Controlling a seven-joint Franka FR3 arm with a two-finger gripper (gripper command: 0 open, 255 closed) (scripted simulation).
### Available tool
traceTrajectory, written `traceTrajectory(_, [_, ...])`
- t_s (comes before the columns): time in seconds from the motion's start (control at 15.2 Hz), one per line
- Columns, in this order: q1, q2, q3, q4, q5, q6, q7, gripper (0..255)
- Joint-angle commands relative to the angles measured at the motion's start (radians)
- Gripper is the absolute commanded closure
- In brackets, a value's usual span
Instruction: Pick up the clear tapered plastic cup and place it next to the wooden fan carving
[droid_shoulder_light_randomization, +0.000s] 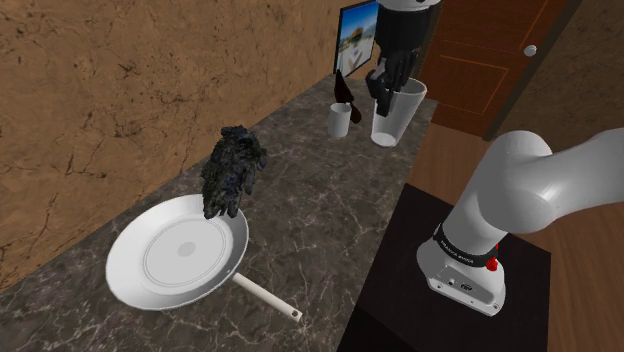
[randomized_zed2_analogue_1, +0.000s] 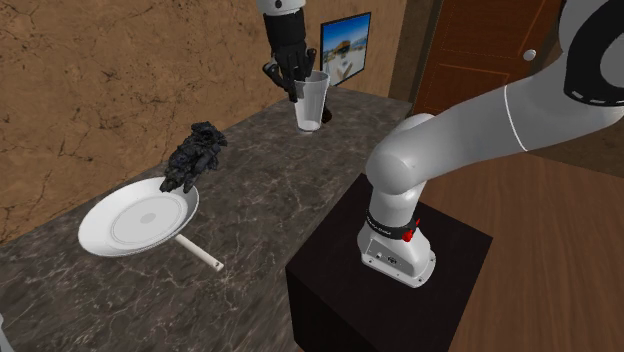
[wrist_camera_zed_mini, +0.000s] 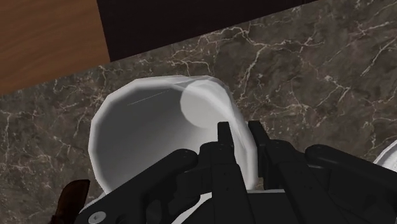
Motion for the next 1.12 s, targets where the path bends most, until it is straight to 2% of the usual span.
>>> traceTrajectory(0.0, [-0.018,0.008,-0.046,0.000,-0.039,0.010,-0.048,255])
traceTrajectory(0.53, [-0.089,0.073,-0.225,0.017,-0.183,0.074,-0.232,255])
traceTrajectory(1.06, [-0.147,0.212,-0.394,0.106,-0.290,0.155,-0.405,255])
